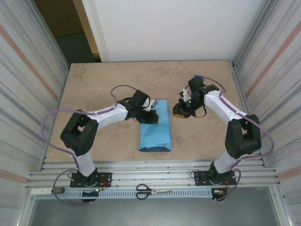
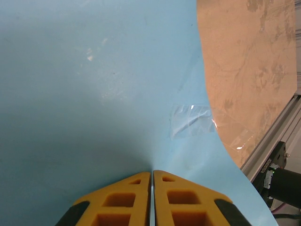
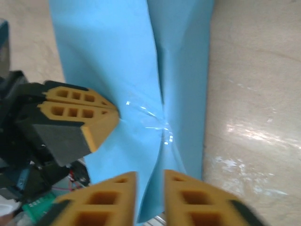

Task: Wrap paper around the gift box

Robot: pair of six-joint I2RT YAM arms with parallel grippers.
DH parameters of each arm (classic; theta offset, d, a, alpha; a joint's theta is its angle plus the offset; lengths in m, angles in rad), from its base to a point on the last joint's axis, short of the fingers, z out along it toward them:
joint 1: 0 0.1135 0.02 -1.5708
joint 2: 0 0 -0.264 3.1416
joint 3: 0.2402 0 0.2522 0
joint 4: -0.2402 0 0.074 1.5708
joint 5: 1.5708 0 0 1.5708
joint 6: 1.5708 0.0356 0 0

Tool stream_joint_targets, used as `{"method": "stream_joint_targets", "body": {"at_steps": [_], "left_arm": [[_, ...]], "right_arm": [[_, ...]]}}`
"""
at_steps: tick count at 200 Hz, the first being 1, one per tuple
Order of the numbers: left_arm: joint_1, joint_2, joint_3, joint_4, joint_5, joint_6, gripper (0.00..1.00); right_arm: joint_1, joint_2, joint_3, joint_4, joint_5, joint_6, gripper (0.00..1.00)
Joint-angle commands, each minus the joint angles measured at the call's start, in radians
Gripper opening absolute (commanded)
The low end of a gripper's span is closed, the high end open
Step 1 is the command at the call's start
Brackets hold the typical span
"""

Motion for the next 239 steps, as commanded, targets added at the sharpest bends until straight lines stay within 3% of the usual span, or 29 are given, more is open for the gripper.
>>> {"method": "stream_joint_targets", "body": {"at_steps": [1, 7, 89, 154, 239], "left_arm": [[-0.032, 0.088, -0.060, -0.133, -0.025, 0.032, 0.10], [-0.032, 0.086, -0.060, -0.134, -0.025, 0.032, 0.10], [-0.032, 0.086, -0.066, -0.140, -0.027, 0.037, 0.10], [-0.032, 0.084, -0.069, -0.140, -0.029, 0.036, 0.10], [-0.033, 0.085, -0.066, -0.143, -0.029, 0.036, 0.10]], "right_arm": [[0.018, 0.012, -0.064, 0.106, -0.101, 0.062, 0.04], [0.018, 0.018, -0.079, 0.120, -0.100, 0.070, 0.00], [0.037, 0.116, -0.212, 0.240, -0.079, 0.099, 0.00], [-0.012, 0.004, -0.141, 0.141, -0.013, 0.084, 0.00], [0.079, 0.135, -0.104, 0.209, -0.013, 0.130, 0.00]]}}
